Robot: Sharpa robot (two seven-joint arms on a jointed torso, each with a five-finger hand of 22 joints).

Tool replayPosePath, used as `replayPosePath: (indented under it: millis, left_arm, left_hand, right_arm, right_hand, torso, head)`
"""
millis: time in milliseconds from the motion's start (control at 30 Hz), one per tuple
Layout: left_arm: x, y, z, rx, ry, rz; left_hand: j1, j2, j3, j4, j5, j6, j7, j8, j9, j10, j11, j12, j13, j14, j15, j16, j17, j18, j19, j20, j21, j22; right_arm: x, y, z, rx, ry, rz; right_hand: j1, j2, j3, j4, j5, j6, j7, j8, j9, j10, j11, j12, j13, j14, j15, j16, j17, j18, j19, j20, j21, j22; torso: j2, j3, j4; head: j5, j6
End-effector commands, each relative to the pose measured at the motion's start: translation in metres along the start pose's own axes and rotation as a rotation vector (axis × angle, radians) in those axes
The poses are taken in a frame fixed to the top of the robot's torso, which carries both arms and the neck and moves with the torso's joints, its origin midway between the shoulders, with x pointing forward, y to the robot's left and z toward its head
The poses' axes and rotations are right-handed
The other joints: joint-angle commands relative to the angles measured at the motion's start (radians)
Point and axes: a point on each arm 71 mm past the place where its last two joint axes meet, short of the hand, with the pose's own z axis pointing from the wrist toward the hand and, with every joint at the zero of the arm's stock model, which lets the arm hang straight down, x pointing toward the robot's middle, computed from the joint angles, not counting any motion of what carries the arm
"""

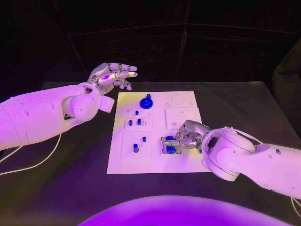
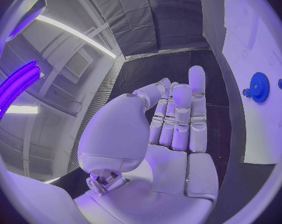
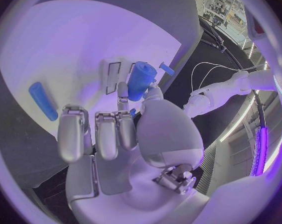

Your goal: Assemble the parts on the task board

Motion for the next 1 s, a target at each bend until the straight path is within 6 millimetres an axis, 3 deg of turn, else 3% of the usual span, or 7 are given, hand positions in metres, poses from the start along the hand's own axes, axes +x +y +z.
replayPosePath:
  millis: [33,200,300,433,533,700,1000]
  left_arm:
    - [0.0018,-0.0014,0.0008,0.006,0.014,-0.009]
    - [0.0020,-0.0013,0.0009,0.005,0.015,-0.009]
    - [0.0018,-0.0013,0.0008,0.004,0.015,-0.009]
    - [0.0017,-0.0012,0.0008,0.004,0.015,-0.009]
    - [0.0016,-0.0012,0.0007,0.003,0.015,-0.009]
    - [0.0014,-0.0012,0.0006,0.003,0.015,-0.009]
    - [0.0004,-0.0012,0.0003,0.002,0.013,-0.008]
  left_hand:
    - [0.007,0.003,-0.001,-0.003,0.000,0.001,0.007,0.003,-0.002,-0.005,0.005,0.006,-0.001,-0.007,-0.003,-0.004,-0.001,0.014,-0.006,0.001,-0.004,-0.001]
    - [0.007,0.003,-0.001,-0.003,0.000,0.001,0.007,0.003,-0.002,-0.005,0.005,0.006,-0.001,-0.007,-0.003,-0.004,-0.001,0.014,-0.006,0.001,-0.004,-0.001]
    - [0.007,0.003,-0.001,-0.003,0.000,0.001,0.007,0.003,-0.002,-0.005,0.005,0.006,-0.001,-0.007,-0.003,-0.004,-0.001,0.014,-0.006,0.001,-0.004,-0.001]
    - [0.004,0.002,-0.003,-0.002,0.000,0.000,0.008,0.003,-0.002,-0.006,0.005,0.007,-0.002,-0.008,-0.002,-0.004,-0.002,0.014,-0.007,0.001,-0.004,-0.001]
    - [0.004,0.002,-0.003,-0.002,0.000,0.000,0.008,0.003,-0.002,-0.006,0.005,0.007,-0.002,-0.008,-0.002,-0.004,-0.002,0.014,-0.007,0.001,-0.004,-0.001]
    - [0.004,0.002,-0.003,-0.002,0.000,0.000,0.008,0.003,-0.002,-0.006,0.005,0.007,-0.002,-0.008,-0.002,-0.004,-0.002,0.014,-0.007,0.001,-0.004,-0.001]
    - [0.004,0.002,-0.003,-0.002,0.000,0.000,0.008,0.003,-0.002,-0.006,0.005,0.007,-0.002,-0.008,-0.002,-0.004,-0.002,0.014,-0.007,0.001,-0.004,-0.001]
  right_arm:
    - [-0.0016,0.0002,0.0012,0.015,-0.017,-0.011]
    - [-0.0011,0.0018,0.0024,0.011,-0.019,-0.024]
    - [-0.0012,0.0025,0.0026,0.008,-0.023,-0.032]
    - [-0.0016,0.0033,0.0021,-0.002,-0.027,-0.041]
    - [-0.0015,0.0047,0.0008,-0.020,-0.026,-0.043]
    - [-0.0008,0.0069,-0.0022,-0.049,-0.015,-0.054]
    - [-0.0025,0.0067,-0.0060,-0.076,-0.023,-0.064]
  right_hand:
    - [-0.035,-0.013,-0.013,0.001,-0.081,-0.014,0.006,-0.006,0.000,0.059,-0.003,-0.012,0.195,0.078,-0.004,-0.001,0.130,-0.004,0.022,-0.008,-0.001,0.024]
    - [-0.139,-0.135,0.068,0.009,-0.197,-0.040,0.017,-0.012,0.003,0.038,0.005,-0.053,0.168,0.077,0.004,-0.005,0.126,-0.003,0.018,-0.001,-0.008,0.016]
    - [-0.169,-0.165,0.082,0.010,-0.214,-0.046,0.018,-0.013,0.004,0.030,0.007,-0.070,0.157,0.076,0.005,-0.006,0.124,-0.002,0.016,0.000,-0.010,0.012]
    - [-0.173,-0.167,0.088,0.009,-0.214,-0.048,0.019,-0.013,0.005,0.027,0.008,-0.075,0.154,0.076,0.006,-0.007,0.123,-0.002,0.016,0.001,-0.010,0.012]
    - [-0.127,-0.138,0.116,0.005,-0.187,-0.048,0.019,-0.010,0.008,0.029,0.007,-0.074,0.156,0.077,0.007,-0.007,0.126,-0.002,0.017,0.002,-0.009,0.015]
    - [0.027,-0.102,0.153,-0.063,-0.069,-0.043,0.016,-0.003,0.013,0.032,0.005,-0.071,0.160,0.077,0.004,-0.006,0.129,-0.004,0.019,-0.001,-0.006,0.022]
    - [0.082,-0.083,0.152,-0.101,-0.082,-0.028,0.013,0.010,0.020,0.037,0.002,-0.066,0.165,0.078,0.002,-0.005,0.133,-0.006,0.022,-0.002,-0.001,0.032]
  torso:
    - [0.000,-0.0003,-0.0008]
    - [0.001,0.0006,0.0000]
    - [0.000,0.0003,-0.0006]
    - [0.000,-0.0003,-0.0010]
    - [0.000,0.0004,-0.0017]
    - [0.000,0.0007,-0.0009]
    - [0.001,0.0011,-0.0012]
  head:
    - [0.000,0.000]
    - [0.000,-0.001]
    - [0.001,-0.001]
    - [0.002,-0.002]
    - [0.002,-0.003]
    - [0.002,-0.005]
    - [0.003,-0.007]
